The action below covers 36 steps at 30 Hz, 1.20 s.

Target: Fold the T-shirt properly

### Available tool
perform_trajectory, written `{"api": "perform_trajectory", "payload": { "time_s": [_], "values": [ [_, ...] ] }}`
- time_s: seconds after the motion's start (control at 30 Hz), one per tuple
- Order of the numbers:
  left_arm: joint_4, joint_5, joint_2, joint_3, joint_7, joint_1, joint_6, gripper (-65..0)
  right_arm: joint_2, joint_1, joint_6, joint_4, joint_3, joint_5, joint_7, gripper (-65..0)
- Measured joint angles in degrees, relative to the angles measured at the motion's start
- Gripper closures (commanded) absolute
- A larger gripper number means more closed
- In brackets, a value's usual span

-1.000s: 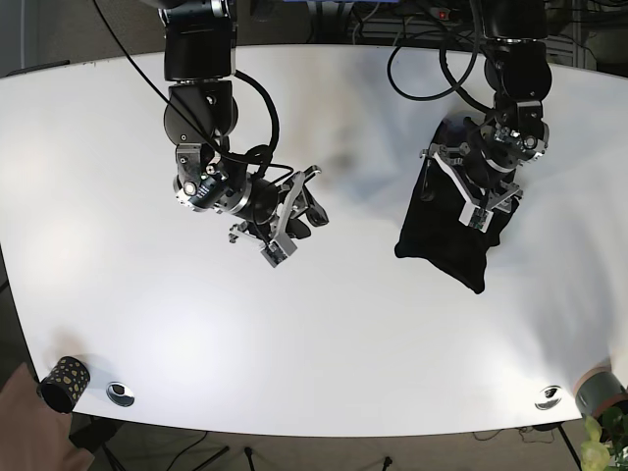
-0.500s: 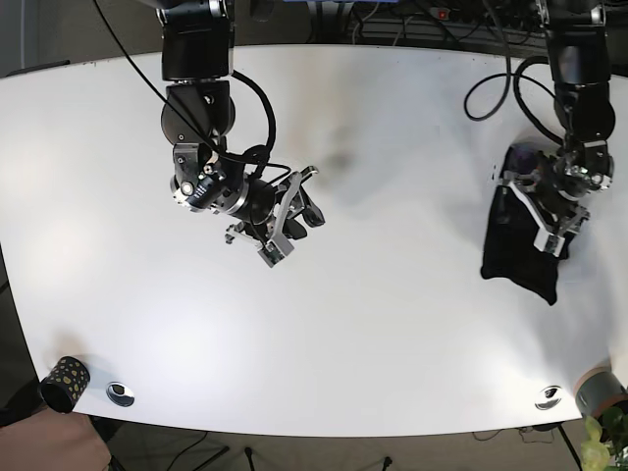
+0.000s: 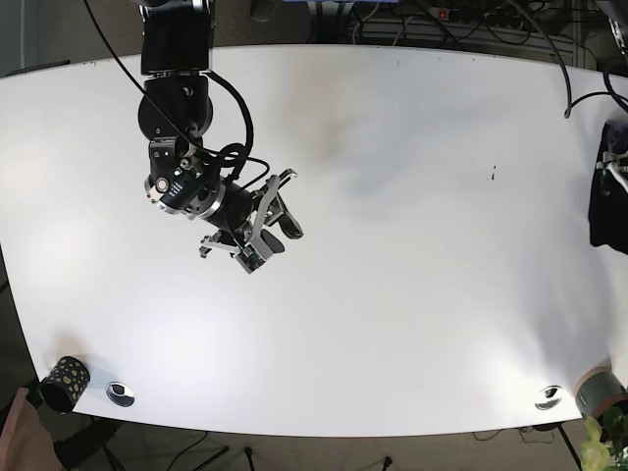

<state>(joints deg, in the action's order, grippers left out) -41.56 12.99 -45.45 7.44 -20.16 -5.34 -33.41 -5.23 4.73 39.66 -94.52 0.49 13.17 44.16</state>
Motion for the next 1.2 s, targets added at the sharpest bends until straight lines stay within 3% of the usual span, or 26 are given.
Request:
{"api": "perform_trajectory", "payload": {
  "time_s": [0.23,0.4,0.67,0.83,1.03,1.2],
  "values": [
    [1.11,-2.91,-2.93,-0.37,0.28,0.74,0.48,-46.5,-0.66,-4.04,0.17,-4.94,4.85,0.00,0.04,-20.1],
    [1.01,-4.09,-3.85,-0.20,-0.81,0.94,0.39,-46.5,-0.76,-5.64,0.22,-5.57,5.20,-0.35,0.07,-20.1],
    [-9.57,-6.56,-2.49,11.72,-3.91,3.19,0.39,-46.5,-0.87,-7.43,0.42,-6.82,7.85,-0.85,-0.04,-20.1],
    [-22.29,-5.99,2.16,17.44,-1.77,3.48,1.22,-46.5,-0.96,-7.17,0.28,-6.95,10.45,-7.32,-1.05,-20.1],
    [-34.51,-6.43,12.28,17.42,-2.99,3.85,0.63,-43.2,-0.61,-7.69,0.28,-6.60,11.89,-18.29,-16.15,-20.1],
    [-40.04,-6.56,20.50,16.92,-0.35,3.96,3.10,-39.9,-0.63,-9.49,0.87,-3.13,12.81,-20.85,-25.94,-20.1]
  ]
}}
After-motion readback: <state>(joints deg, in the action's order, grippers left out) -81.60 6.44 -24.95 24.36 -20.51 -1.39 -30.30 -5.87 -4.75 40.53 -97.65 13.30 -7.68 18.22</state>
